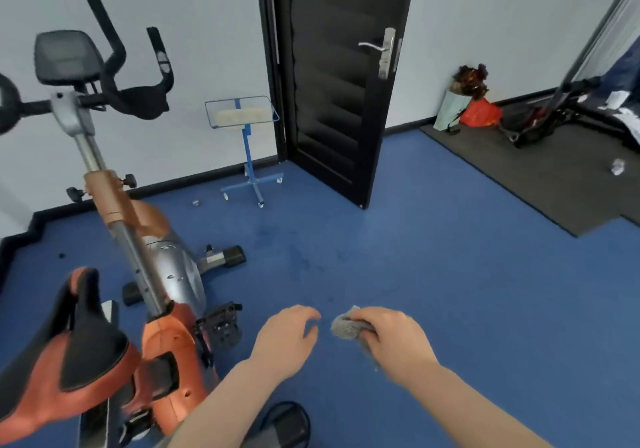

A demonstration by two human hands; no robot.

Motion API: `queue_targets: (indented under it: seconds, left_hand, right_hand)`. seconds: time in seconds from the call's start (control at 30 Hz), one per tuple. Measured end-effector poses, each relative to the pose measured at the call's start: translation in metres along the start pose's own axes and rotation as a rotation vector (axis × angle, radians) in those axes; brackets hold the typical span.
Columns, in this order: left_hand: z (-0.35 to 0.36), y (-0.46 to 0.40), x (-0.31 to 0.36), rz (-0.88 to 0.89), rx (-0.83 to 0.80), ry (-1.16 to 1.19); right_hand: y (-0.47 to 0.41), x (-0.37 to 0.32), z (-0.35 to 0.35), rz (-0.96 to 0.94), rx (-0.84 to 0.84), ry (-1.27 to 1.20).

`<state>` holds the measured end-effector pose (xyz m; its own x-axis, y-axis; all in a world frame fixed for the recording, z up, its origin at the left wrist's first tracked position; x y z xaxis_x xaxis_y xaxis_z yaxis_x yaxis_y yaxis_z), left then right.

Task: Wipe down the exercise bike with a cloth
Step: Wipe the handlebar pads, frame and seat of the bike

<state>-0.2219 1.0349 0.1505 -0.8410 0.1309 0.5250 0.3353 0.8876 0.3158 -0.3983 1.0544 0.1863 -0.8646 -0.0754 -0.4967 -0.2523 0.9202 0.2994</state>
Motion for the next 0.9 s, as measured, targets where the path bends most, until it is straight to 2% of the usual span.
queue_targets:
  seconds: [0.23, 0.37, 0.6, 0.77, 0.9]
  left_hand:
    - [-0.045, -0.038, -0.002, -0.050, 0.073, -0.025]
    - [-0.070, -0.067, -0.023, -0.152, 0.126, 0.007]
    - [-0.100, -0.121, -0.044, -0.349, 0.198, 0.107]
    - [-0.140, -0.165, -0.046, -0.428, 0.353, 0.198]
    - [-0.139, -0.172, -0.055, -0.504, 0.405, 0.333]
  right_hand:
    - [-0.064, 0.009, -0.024, -0.007, -0.070, -0.039]
    - [-0.124, -0.008, -0.045, -0.113, -0.074, -0.009]
    - [-0.232, -0.030, -0.079, -0.324, -0.189, 0.074]
    - [-0.299, -0.036, -0.114, -0.415, -0.218, 0.086]
    - [-0.325, -0.057, -0.117, -0.478, -0.262, 0.090]
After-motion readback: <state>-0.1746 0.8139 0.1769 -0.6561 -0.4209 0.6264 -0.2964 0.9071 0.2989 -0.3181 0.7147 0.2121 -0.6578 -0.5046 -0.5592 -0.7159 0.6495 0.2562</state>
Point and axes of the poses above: each hand's wrist, its own y-axis away from the middle knuckle, its own z-axis out of the palm, x = y × z, the point moved 7 cm from there along -y, towards the middle knuckle, and after that the axes turned 10 degrees about -x, right-handed, at the moved point
